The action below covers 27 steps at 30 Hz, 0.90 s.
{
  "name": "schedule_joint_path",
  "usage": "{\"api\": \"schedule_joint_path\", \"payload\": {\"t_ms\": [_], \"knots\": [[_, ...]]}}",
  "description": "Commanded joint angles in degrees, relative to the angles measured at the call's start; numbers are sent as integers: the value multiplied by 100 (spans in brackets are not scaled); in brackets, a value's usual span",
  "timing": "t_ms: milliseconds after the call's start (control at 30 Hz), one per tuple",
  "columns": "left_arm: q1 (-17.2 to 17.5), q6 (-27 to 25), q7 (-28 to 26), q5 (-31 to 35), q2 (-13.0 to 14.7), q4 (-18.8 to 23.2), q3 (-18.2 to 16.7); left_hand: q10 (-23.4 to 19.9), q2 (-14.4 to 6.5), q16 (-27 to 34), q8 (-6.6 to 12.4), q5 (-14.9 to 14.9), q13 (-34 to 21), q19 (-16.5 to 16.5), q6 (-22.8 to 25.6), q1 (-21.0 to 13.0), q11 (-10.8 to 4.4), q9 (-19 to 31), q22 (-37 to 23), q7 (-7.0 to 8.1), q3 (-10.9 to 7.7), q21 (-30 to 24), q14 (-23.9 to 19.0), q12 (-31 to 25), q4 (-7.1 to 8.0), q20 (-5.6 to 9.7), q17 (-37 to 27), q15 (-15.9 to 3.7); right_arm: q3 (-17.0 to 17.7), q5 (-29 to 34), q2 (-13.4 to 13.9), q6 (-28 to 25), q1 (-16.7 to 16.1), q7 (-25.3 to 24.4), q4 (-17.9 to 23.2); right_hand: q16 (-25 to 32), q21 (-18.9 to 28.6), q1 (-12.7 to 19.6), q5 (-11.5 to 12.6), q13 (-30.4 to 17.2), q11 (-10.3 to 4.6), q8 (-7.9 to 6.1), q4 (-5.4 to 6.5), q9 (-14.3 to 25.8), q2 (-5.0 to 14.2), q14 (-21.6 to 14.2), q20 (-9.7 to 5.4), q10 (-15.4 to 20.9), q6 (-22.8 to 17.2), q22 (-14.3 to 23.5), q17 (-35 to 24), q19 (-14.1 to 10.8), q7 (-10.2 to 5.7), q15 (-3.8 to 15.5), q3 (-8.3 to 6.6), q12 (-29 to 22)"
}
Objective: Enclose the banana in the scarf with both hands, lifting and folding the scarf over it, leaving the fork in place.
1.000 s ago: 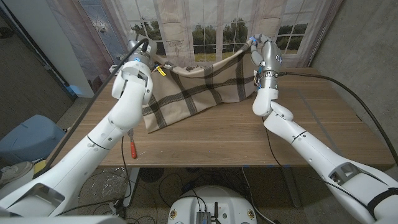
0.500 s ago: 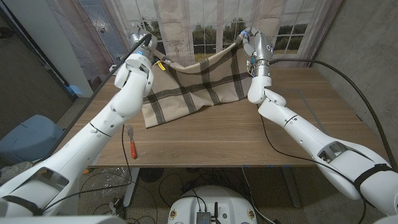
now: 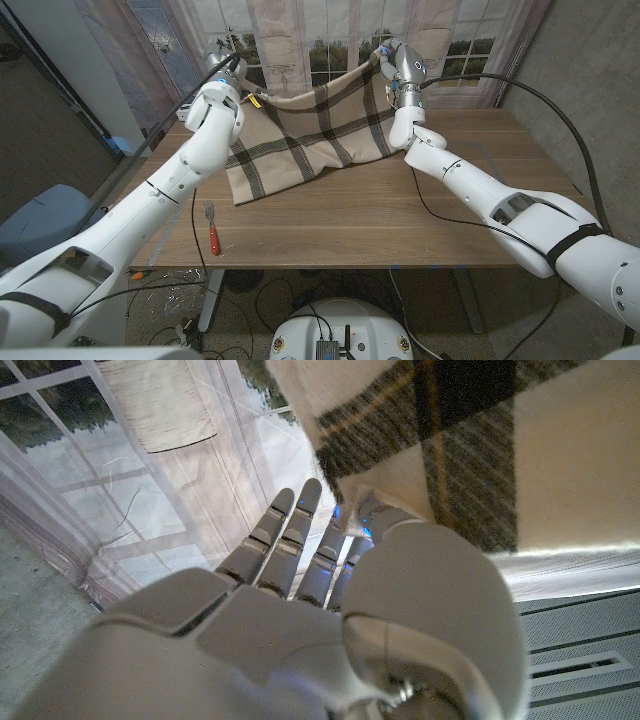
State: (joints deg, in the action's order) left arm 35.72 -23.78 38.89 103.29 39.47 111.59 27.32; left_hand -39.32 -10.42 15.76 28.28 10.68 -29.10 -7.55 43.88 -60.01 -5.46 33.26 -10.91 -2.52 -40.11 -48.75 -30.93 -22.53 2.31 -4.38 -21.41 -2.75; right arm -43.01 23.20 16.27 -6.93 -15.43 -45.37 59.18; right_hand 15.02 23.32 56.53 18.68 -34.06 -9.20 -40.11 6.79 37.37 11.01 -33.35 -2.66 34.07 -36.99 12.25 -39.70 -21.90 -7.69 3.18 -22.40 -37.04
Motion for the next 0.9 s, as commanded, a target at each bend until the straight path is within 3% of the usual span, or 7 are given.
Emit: {"api": "schedule_joint_path", "payload": {"t_ms": [33,100,200,600,733,800,900], "knots": [[-407,-208,-107,-321,140,-801,411,-151,-62,-27,1261,24,-15,-29,43,15,-282,-8,-16,25,26,-48,-29,4,7,35,-14,-610,-736,-351,-1020,568,1327,69,-2737,-12,34,-55,44,-10,-24,-320,30,5,-4,-28,-132,-27,-43,2,-21,36,-22,967,-38,22],[-454,-239,-114,-382,147,-900,482,-159,-63,-27,1269,24,-14,-40,56,12,-288,-16,-16,31,27,-56,-33,3,-3,44,-17,-614,-921,-525,-1323,780,1639,171,-3511,-25,41,-58,44,-5,-16,-325,29,-7,-6,-24,-132,-26,-38,0,-28,37,-19,965,-40,22],[-522,-295,-158,-479,150,-1068,586,-161,-49,-34,1279,23,-6,-47,72,13,-300,-28,-15,39,27,-65,-37,9,-16,55,-11,-626,-1272,-909,-1459,618,1895,777,-3829,-34,47,-57,44,3,-14,-334,25,-17,-5,-24,-130,-31,-44,-2,-36,38,-16,968,-43,28],[-841,-520,-429,-908,131,-1822,1052,-181,0,-37,1324,4,25,-80,160,9,-324,-87,-10,71,57,-106,-82,27,-98,109,-9,-653,-2705,-2404,-1202,-253,2520,3360,-3432,-67,83,-49,39,51,52,-374,-3,-72,-22,-30,-80,-27,-77,-12,-78,14,-26,968,-46,48],[-961,-592,-424,-950,130,-2021,1239,-206,67,-64,1328,-21,54,-138,201,19,-343,-140,-5,168,41,-142,-155,36,-157,145,48,-665,-2725,-2528,-1174,-229,2546,3616,-3432,-33,171,92,0,112,168,-428,-231,-186,-111,-55,93,106,-215,-30,-205,-139,90,974,-3,17],[-1015,-654,-378,-913,126,-2103,1333,-131,281,-50,1205,-56,94,-135,-38,13,-331,-221,-1,247,215,-162,-153,90,-363,119,37,-657,-2736,-2527,-1156,-197,2551,3671,-3432,-25,222,185,-11,154,286,-421,-357,-292,-129,-91,206,170,-288,-46,-255,-243,95,979,-14,0],[-1085,-729,-310,-892,120,-2190,1443,220,356,-90,884,-59,174,-132,-621,148,-252,-381,4,344,443,-196,-43,270,-449,99,30,-553,-2713,-2552,-1133,-175,2548,3702,-3432,-152,274,292,-15,349,535,52,-535,-663,-192,-83,367,-90,202,-92,-198,-338,131,842,-126,181]]}}
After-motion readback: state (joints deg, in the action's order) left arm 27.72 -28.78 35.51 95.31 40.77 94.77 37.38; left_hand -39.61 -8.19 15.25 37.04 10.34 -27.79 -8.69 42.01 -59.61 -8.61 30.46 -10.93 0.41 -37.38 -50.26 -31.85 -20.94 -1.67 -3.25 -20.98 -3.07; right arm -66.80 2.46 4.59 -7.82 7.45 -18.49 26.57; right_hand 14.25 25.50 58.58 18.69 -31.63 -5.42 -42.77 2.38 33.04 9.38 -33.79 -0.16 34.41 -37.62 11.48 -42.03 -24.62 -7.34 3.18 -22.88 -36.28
